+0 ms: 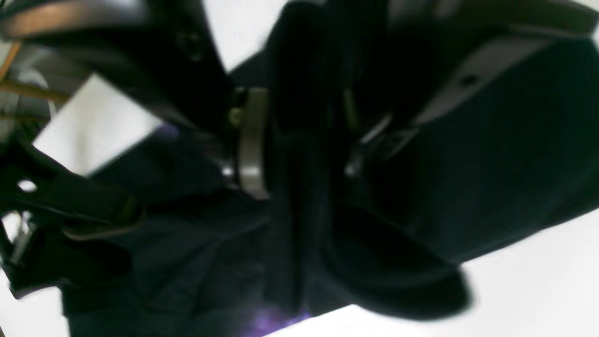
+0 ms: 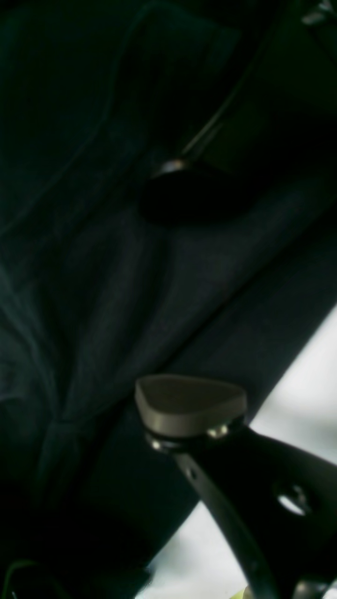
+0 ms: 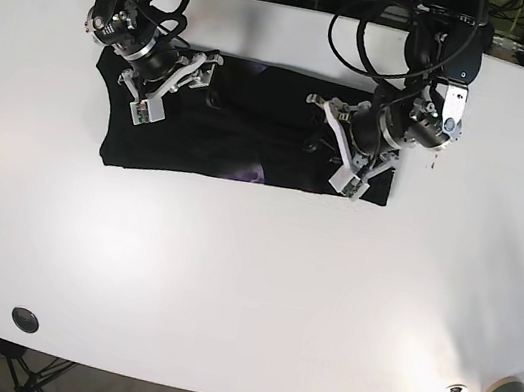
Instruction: Fold the T-shirt properly
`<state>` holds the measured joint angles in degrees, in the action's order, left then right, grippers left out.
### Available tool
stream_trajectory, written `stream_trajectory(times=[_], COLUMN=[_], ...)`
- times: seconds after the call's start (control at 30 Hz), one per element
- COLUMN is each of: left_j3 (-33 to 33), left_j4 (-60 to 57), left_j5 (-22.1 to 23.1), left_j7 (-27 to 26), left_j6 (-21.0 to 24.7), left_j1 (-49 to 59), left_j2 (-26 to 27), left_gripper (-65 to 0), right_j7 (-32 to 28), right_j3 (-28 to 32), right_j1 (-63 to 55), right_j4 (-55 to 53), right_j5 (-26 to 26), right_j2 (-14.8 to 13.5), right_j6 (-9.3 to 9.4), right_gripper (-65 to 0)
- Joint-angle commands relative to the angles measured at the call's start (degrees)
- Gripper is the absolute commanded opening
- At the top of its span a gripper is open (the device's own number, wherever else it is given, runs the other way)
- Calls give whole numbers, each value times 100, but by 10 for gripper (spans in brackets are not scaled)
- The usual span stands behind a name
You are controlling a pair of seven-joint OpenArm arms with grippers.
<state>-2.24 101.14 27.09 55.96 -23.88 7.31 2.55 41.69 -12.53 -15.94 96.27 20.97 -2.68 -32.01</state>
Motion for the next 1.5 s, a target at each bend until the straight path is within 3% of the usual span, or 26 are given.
stream_trajectory(times=[0.0, 0.23, 0.37, 0.47, 0.6, 0.77, 0.93, 1.0, 1.13, 1.27, 1.37, 1.47], left_j3=[-27, -747, -1002, -1248, -1407, -519, 492, 791, 1310, 1916, 2057, 2145], left_j4=[79, 97, 325, 651, 958, 985, 985, 985, 949, 730, 396, 132], left_j5=[126, 117, 73, -208, -639, -718, -727, -709, -709, -700, -700, -700], left_j7=[-115, -115, -115, -89, -106, -106, -106, -106, -106, -106, -106, -106], left_j6=[159, 1311, 1513, 1329, 775, 361, -69, -359, -913, -1612, -1612, -1612], left_j1=[-59, -314, -393, -410, -375, -287, -76, 29, 117, 232, 223, 223], left_j2=[-13, 13, 31, 57, 295, 321, 409, 550, 585, 559, 559, 559], left_gripper=[-399, -296, -279, -279, -282, -283, -283, -283, -285, -413, -574, -642], right_j7=[99, 99, 125, 231, 635, 1145, 1585, 1708, 1787, 1787, 1787, 1787], right_j3=[-17, -17, -26, -70, -720, -1582, -2320, -2637, -2821, -2804, -2821, -2821], right_j1=[-10, -36, -54, -54, -36, 78, 210, 263, 421, 491, 632, 693], right_j4=[48, 364, 786, 1006, 1252, 1279, 1261, 1226, 751, 57, -392, -752], right_j5=[-62, -53, 263, 800, 1635, 2531, 2637, 2637, 2672, 2681, 2681, 2681], right_j2=[-18, -9, -9, -62, -115, -141, -150, -290, -405, -660, -712, -748], right_j6=[-12, -21, -3, 23, 23, 23, 23, 23, 23, 23, -21, -30], right_gripper=[-162, -162, -162, -162, -162, -162, -162, -157, -155, -155, -155, -155])
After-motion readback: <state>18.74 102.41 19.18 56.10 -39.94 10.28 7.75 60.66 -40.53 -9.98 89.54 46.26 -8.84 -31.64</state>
